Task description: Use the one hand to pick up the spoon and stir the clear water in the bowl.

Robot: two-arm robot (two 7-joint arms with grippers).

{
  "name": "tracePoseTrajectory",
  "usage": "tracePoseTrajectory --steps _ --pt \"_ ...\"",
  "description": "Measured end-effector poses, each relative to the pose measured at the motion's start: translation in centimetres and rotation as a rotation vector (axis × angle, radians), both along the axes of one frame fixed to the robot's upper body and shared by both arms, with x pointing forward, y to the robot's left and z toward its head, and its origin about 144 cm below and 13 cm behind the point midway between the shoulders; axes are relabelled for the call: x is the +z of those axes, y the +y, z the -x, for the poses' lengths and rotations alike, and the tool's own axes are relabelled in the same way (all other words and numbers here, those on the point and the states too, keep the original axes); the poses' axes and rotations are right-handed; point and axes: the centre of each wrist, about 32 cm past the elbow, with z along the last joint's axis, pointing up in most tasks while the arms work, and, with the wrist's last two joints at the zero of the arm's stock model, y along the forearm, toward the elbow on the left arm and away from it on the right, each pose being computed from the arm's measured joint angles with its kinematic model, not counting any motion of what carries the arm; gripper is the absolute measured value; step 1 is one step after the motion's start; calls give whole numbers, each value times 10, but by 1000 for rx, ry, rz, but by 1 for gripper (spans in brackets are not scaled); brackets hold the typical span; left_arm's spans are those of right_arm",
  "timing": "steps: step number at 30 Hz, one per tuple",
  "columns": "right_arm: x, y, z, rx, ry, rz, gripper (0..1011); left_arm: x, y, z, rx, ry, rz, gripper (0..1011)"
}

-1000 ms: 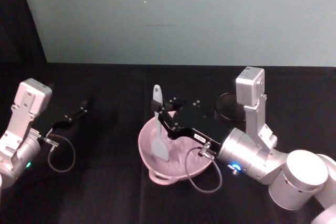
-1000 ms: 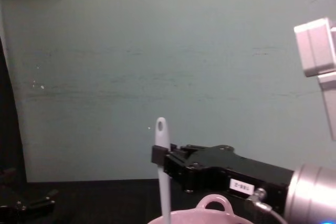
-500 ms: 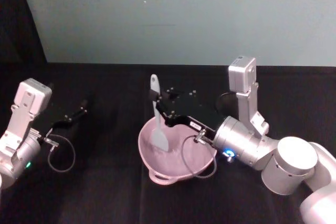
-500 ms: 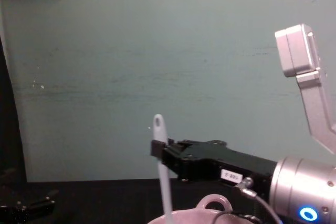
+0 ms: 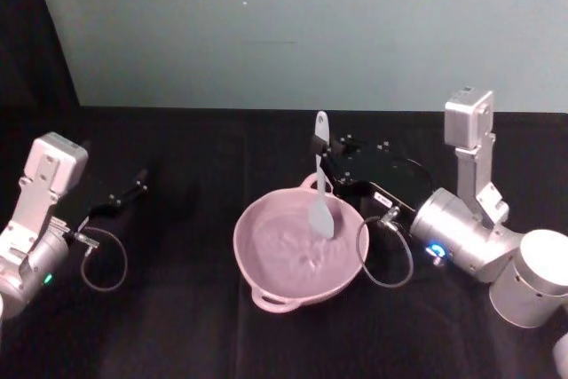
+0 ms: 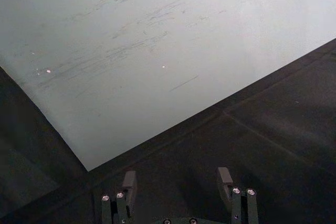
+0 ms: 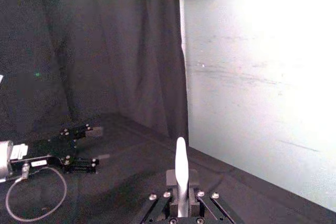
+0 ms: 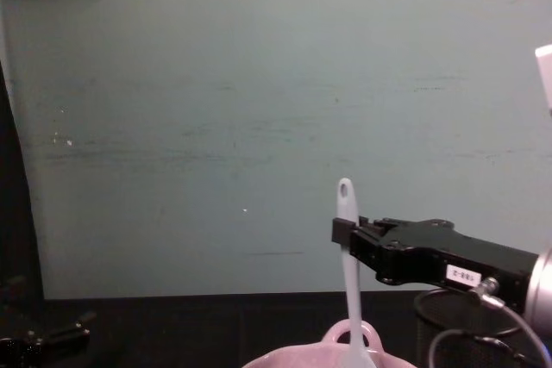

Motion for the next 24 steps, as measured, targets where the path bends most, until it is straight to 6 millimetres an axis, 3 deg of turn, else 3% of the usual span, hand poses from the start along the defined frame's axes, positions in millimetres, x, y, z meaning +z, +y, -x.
tracePoseTrajectory --steps 9,16,24 --pt "0 0 17 22 17 -7 112 0 0 0 0 0 0 1005" --pt "-3 21 28 112 45 -29 112 0 0 0 0 0 0 1005" --pt "-3 43 21 166 43 -49 112 0 0 0 0 0 0 1005"
